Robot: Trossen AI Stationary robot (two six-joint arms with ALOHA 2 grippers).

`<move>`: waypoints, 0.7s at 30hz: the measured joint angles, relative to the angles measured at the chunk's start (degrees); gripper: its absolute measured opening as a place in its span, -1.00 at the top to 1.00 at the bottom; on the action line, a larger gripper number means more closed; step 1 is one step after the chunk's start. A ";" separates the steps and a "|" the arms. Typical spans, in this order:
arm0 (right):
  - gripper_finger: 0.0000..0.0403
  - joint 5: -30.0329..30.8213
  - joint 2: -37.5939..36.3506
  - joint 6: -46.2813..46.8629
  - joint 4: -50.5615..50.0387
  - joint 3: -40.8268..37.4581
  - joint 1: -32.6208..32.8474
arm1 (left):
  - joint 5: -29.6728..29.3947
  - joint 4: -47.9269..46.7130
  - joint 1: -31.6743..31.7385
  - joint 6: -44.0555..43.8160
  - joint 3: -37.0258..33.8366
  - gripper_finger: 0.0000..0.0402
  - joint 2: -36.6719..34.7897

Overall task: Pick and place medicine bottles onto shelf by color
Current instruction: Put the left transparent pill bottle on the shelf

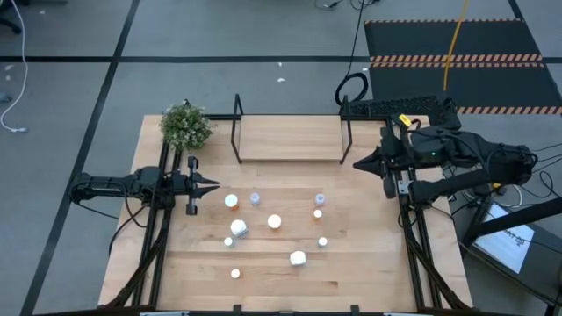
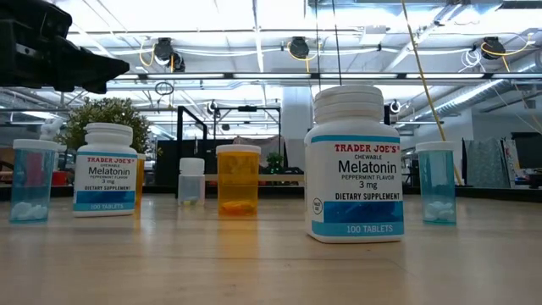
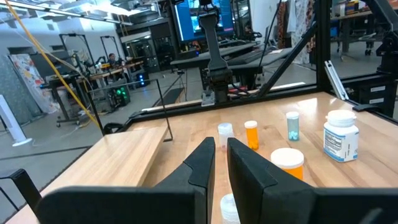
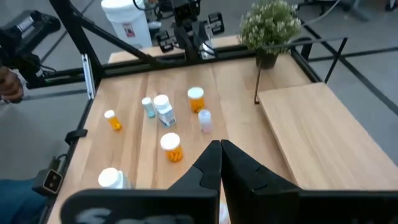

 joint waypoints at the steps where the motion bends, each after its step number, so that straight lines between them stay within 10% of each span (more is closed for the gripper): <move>1: 1.00 0.00 0.19 0.02 -0.33 0.00 0.00 | 0.00 -0.07 0.00 0.02 0.01 0.77 0.00; 13: 1.00 -0.04 0.79 2.56 -2.06 -0.04 0.02 | -0.04 2.38 0.00 -6.37 1.53 0.77 0.17; 21: 1.00 -0.04 0.73 2.57 0.50 -3.53 0.00 | -0.23 -6.52 0.00 -9.73 15.39 0.77 7.40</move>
